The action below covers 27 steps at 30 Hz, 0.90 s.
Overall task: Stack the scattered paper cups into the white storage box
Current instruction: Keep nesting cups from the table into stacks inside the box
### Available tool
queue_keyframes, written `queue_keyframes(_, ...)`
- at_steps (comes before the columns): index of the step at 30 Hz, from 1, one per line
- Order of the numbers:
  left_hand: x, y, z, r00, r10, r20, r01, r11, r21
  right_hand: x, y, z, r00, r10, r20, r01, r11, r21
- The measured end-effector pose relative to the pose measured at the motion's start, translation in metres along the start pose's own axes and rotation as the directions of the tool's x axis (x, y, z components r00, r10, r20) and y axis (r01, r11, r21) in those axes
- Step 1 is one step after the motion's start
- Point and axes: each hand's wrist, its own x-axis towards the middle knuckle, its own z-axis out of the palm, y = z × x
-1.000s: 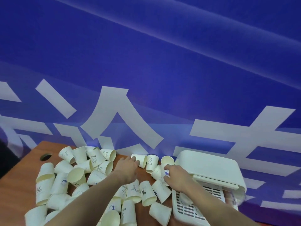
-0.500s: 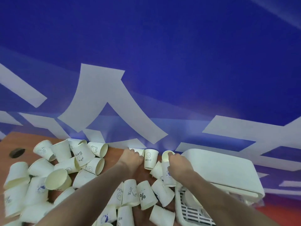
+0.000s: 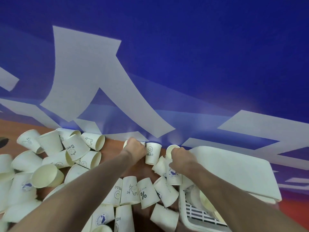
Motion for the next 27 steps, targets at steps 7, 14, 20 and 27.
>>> queue_keyframes(7,-0.026,-0.003,-0.013,0.998,-0.018,-0.065,0.019,1.000,0.013,-0.016,-0.001,0.004,0.999,-0.026,-0.036,0.025,1.000,-0.016)
queue_keyframes(14,-0.076,-0.012,-0.042,0.993,-0.073,-0.094,0.072,0.997,-0.014,-0.060,-0.001,-0.009,0.990,-0.068,-0.125,0.071,0.997,0.018)
queue_keyframes(20,-0.125,-0.004,-0.067,0.975,-0.199,-0.103,0.184,0.974,-0.134,-0.107,0.005,-0.018,0.974,-0.106,-0.201,0.128,0.987,0.097)
queue_keyframes(27,-0.176,0.037,-0.084,0.928,-0.300,-0.221,0.223,0.922,-0.316,-0.162,0.019,0.005,0.964,-0.172,-0.204,0.205,0.966,0.158)
